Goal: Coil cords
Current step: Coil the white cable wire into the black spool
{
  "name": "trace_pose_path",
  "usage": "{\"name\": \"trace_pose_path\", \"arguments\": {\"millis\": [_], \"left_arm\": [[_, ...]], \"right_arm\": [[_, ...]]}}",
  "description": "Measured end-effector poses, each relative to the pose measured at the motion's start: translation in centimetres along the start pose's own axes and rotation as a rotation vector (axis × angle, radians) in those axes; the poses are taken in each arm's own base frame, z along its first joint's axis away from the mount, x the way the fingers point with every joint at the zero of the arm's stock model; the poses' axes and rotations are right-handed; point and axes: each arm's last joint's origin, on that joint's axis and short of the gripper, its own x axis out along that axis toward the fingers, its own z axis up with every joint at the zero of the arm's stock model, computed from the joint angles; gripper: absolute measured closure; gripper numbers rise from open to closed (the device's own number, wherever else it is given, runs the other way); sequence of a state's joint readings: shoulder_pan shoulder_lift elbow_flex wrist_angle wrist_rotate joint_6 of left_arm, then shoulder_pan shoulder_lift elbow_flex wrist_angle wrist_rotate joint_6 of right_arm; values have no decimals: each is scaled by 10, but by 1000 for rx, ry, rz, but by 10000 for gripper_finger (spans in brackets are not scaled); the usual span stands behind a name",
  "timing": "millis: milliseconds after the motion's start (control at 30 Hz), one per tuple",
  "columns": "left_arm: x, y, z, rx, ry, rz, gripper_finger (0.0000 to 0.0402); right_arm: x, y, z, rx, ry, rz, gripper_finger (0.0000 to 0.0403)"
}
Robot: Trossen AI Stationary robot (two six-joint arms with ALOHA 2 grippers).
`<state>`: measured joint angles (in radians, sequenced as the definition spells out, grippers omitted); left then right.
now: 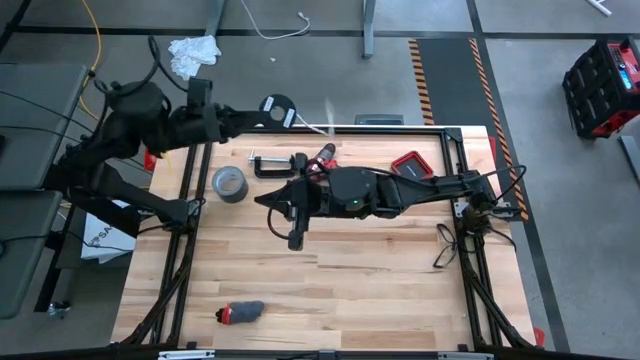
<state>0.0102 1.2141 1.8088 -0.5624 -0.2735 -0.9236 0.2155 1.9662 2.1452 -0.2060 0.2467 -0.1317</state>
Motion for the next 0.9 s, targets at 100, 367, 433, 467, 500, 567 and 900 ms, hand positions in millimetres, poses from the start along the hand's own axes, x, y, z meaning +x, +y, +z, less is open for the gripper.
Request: {"name": "trace_pose_path", "arguments": {"millis": [100, 367, 433, 467, 500, 567, 900], "left_arm": [[-6, 1, 6, 29, -23, -5, 402], [-36, -4, 24, 84, -103, -59, 402], [-41, -5, 27, 91, -117, -80, 402], [-43, -6, 28, 90, -118, -91, 402], [-46, -7, 28, 88, -118, -101, 401], [-51, -8, 30, 85, -121, -121, 401], [-61, -10, 34, 94, -130, -158, 401]], "right_arm": [[-7, -2, 6, -20, 3, 2, 403], [-29, -9, 22, -71, 23, -74, 403], [-34, -14, 28, -60, 14, -133, 402], [-35, -16, 29, -57, 16, -158, 401], [-35, -19, 28, -57, 19, -173, 397], [-34, -25, 26, -53, 43, -186, 383], [-31, -66, 16, 17, 119, -428, 222]]}}
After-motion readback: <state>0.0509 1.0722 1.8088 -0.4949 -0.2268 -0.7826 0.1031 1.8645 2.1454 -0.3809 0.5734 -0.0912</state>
